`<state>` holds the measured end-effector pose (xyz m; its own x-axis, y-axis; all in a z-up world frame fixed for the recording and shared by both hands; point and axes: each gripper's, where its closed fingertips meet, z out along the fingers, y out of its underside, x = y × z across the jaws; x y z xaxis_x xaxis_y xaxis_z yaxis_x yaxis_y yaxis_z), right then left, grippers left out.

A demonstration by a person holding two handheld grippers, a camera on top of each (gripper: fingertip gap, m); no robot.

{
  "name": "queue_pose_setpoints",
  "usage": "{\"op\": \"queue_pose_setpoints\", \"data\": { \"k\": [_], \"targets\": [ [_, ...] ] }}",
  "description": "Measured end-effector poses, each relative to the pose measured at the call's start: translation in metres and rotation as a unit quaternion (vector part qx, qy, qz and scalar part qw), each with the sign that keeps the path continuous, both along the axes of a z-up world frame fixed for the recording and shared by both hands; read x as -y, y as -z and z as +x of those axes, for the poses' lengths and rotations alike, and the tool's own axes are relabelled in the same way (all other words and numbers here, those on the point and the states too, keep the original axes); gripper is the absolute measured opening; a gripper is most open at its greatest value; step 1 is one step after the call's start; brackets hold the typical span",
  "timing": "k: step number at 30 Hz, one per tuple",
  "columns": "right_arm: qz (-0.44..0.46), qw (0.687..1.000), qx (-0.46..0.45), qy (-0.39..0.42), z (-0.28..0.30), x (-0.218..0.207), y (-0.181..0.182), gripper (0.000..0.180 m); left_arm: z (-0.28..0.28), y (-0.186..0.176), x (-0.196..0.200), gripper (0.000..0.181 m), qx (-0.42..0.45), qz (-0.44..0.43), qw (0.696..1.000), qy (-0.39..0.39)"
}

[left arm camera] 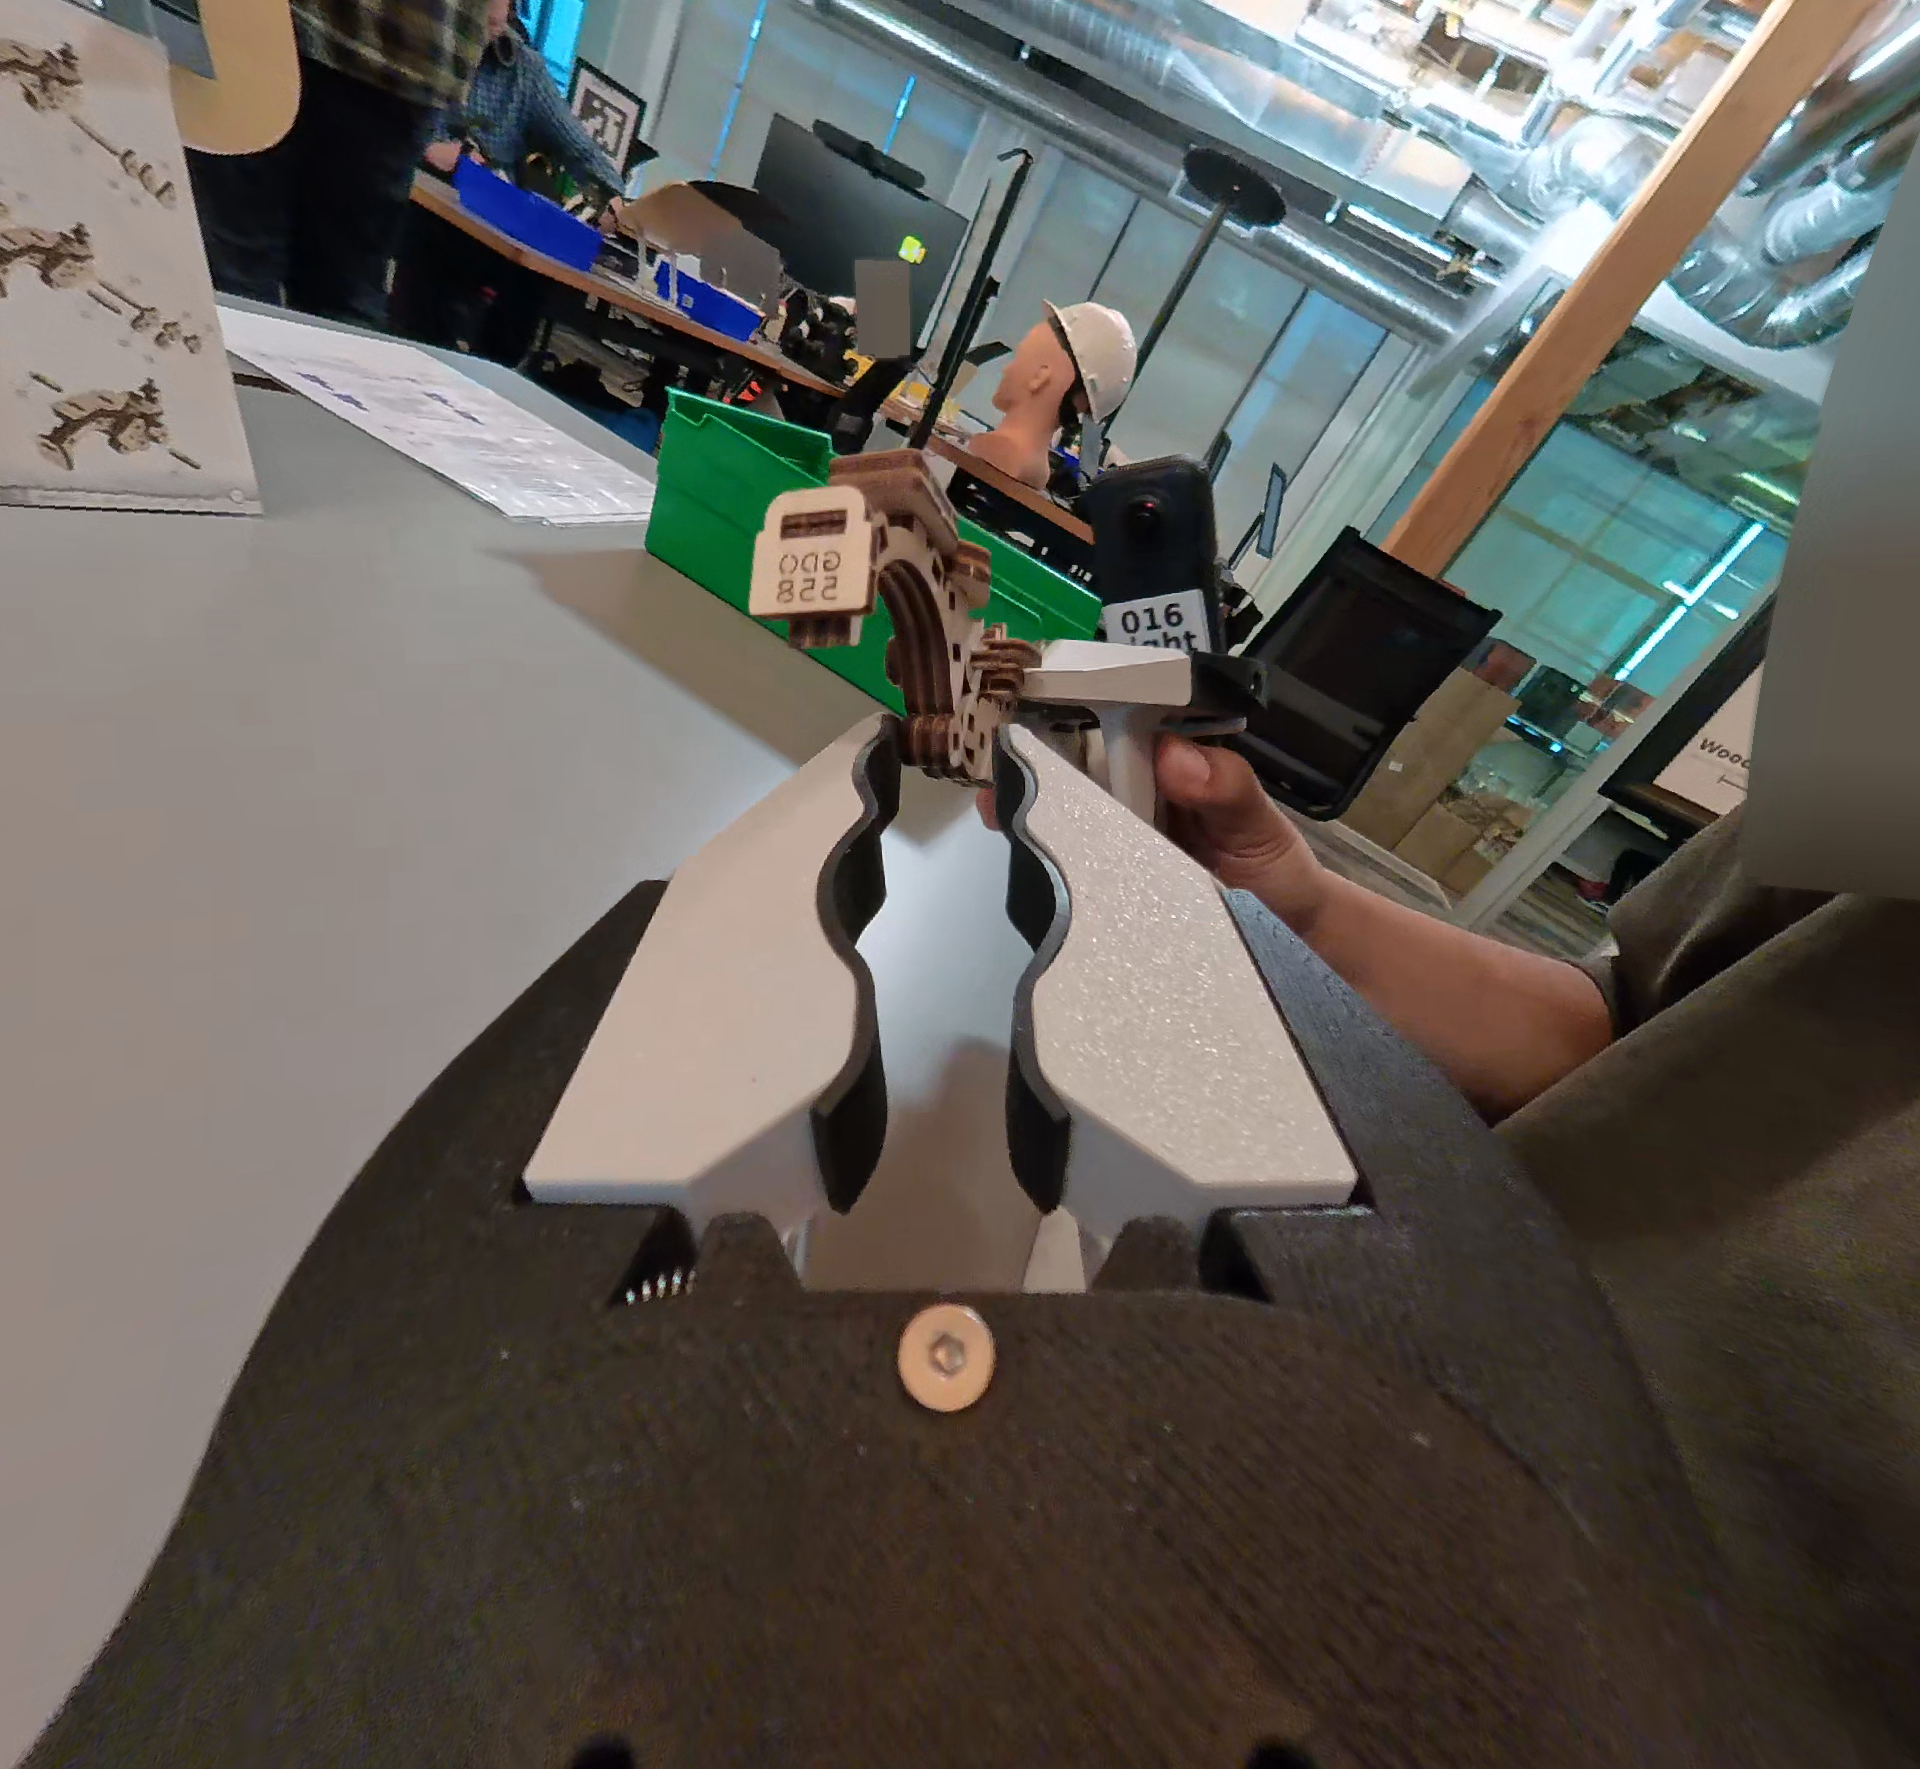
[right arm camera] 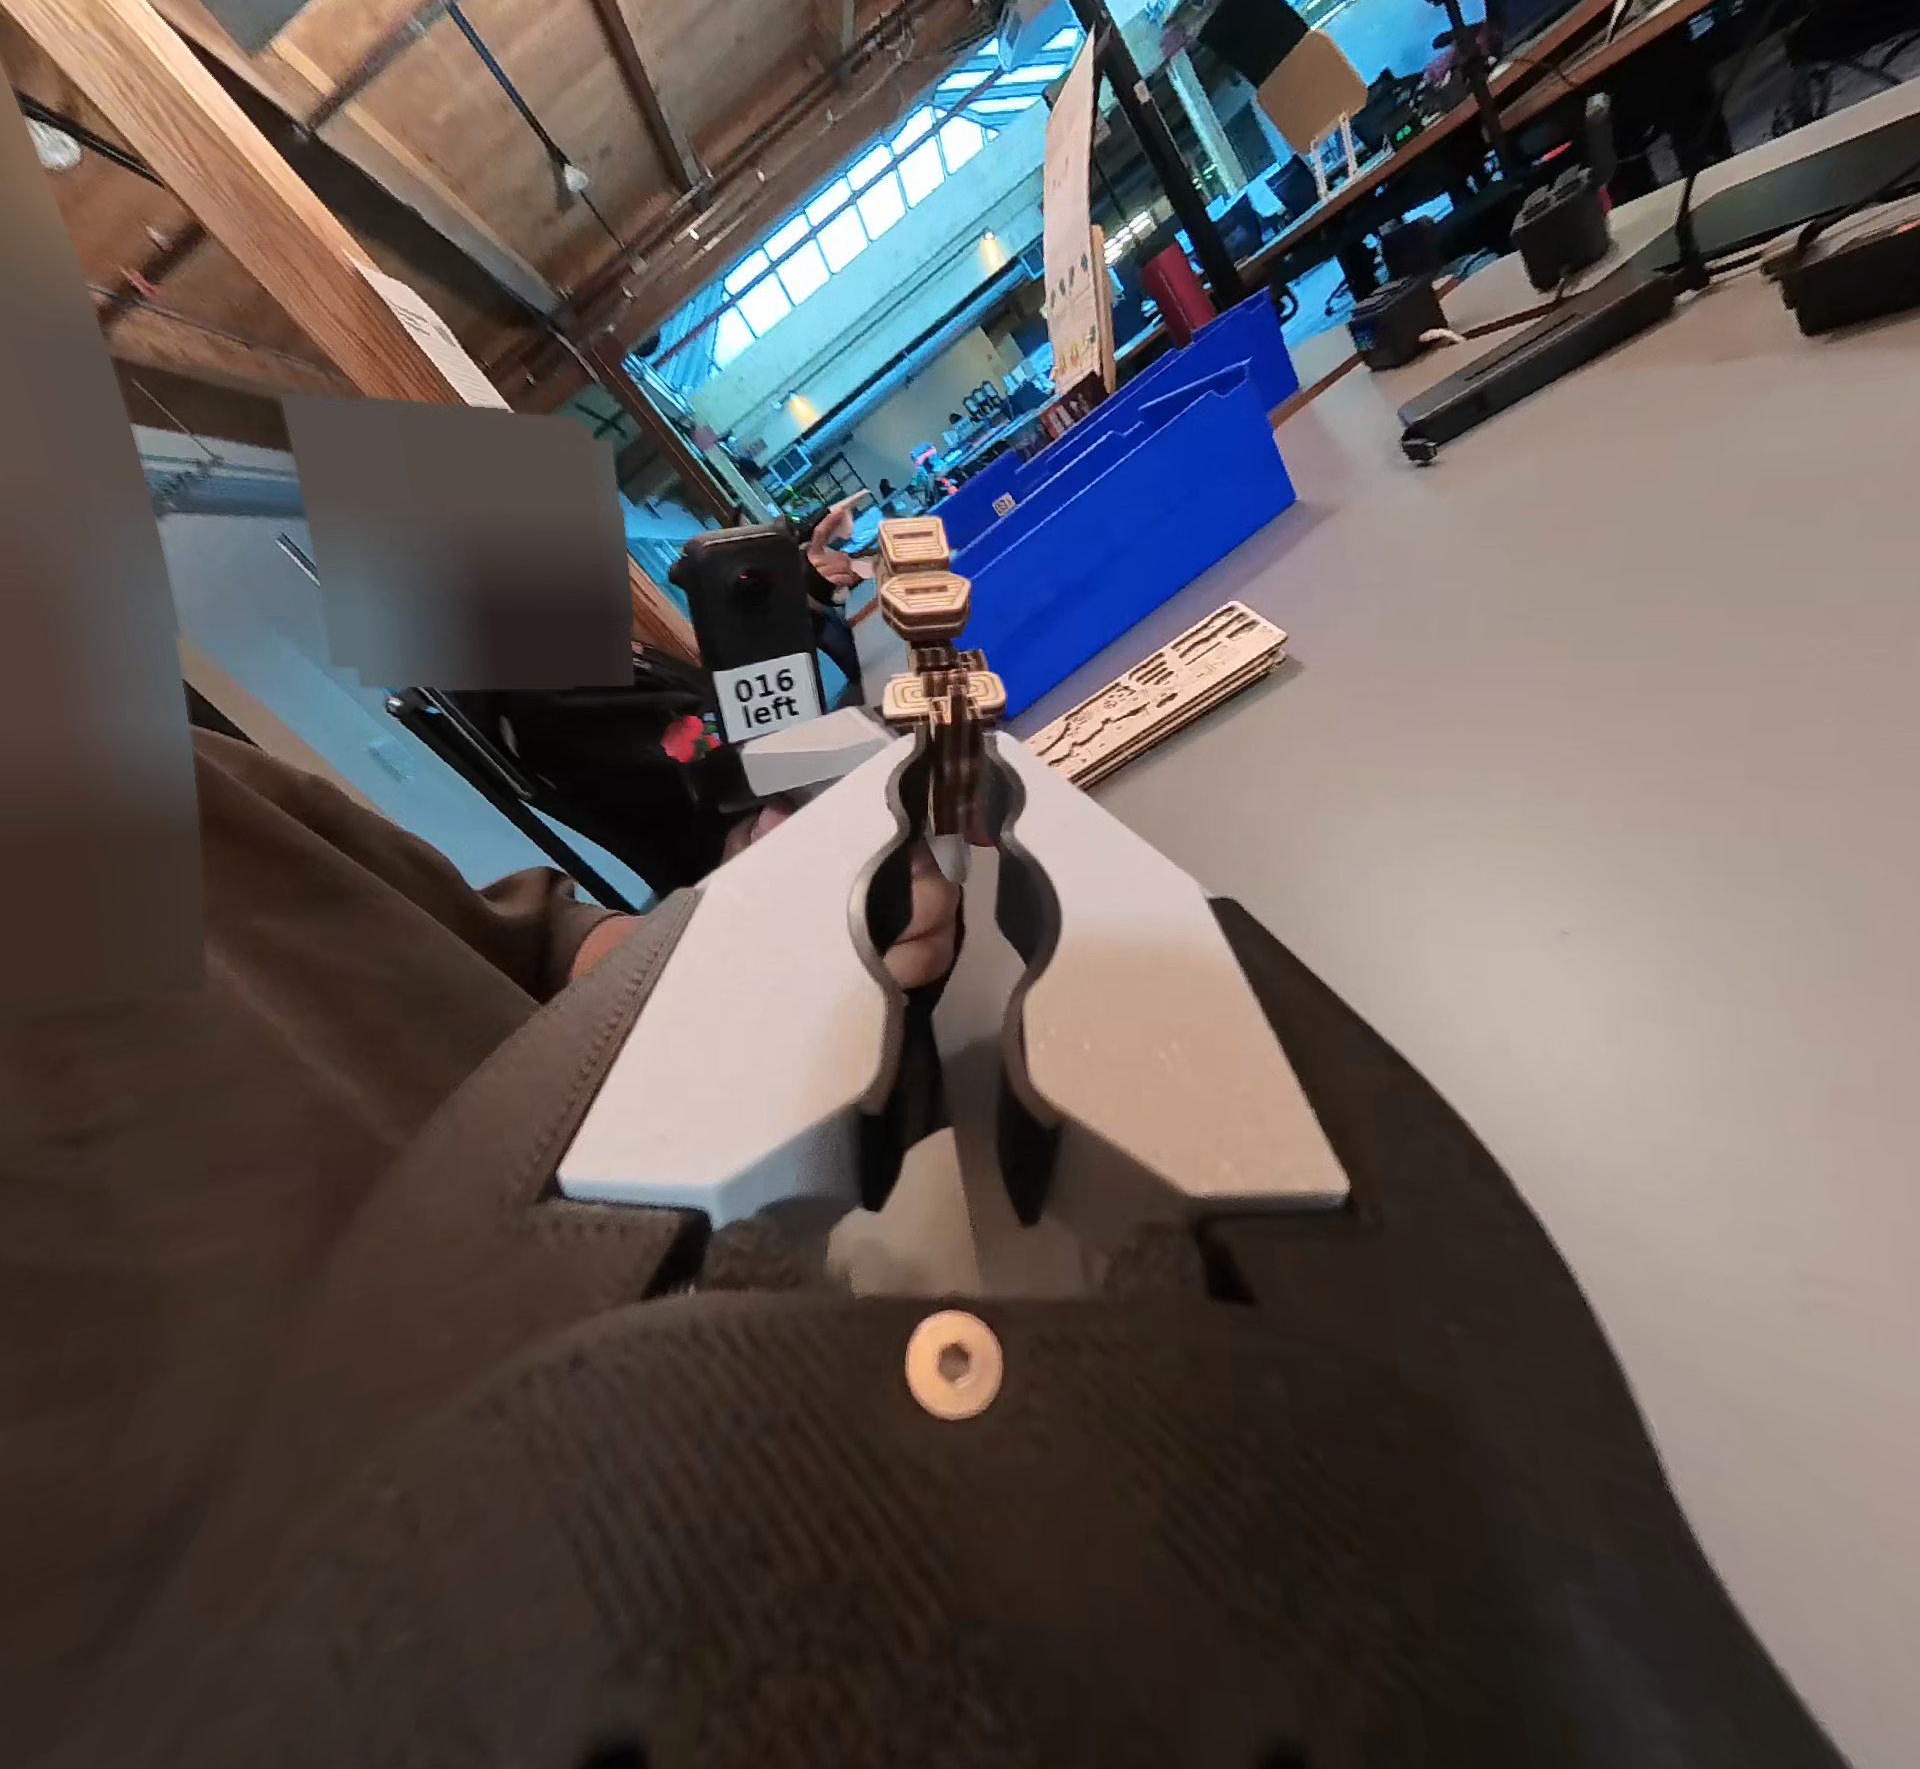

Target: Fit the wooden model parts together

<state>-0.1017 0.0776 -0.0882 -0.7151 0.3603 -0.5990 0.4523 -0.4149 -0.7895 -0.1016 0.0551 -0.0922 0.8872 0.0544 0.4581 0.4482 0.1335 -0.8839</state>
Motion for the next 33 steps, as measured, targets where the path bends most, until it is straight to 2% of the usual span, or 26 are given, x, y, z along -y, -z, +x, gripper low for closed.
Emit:
{"op": "queue_pose_setpoints", "data": {
  "k": [1,7,17,26,33],
  "targets": [
    [0.005,1.000,-0.004,0.005,-0.001,0.000,0.000,0.007,-0.001,0.001,0.000,0.016,-0.003,-0.004,1.000,-0.002],
    [0.036,0.998,-0.017,0.038,-0.006,-0.008,0.003,0.007,-0.008,0.010,0.000,0.017,-0.018,-0.030,0.999,-0.026],
    [0.029,0.999,-0.016,0.031,-0.006,-0.004,0.003,0.007,-0.008,0.017,-0.004,0.019,0.009,-0.039,0.999,-0.016],
    [0.005,0.999,-0.038,0.000,0.003,0.000,-0.006,0.007,0.005,0.005,-0.003,0.016,0.043,0.014,0.998,0.047],
    [-0.008,0.998,-0.055,-0.031,0.012,0.006,-0.013,0.007,0.016,-0.005,-0.002,0.011,0.024,0.034,0.996,0.076]
  ]
}}
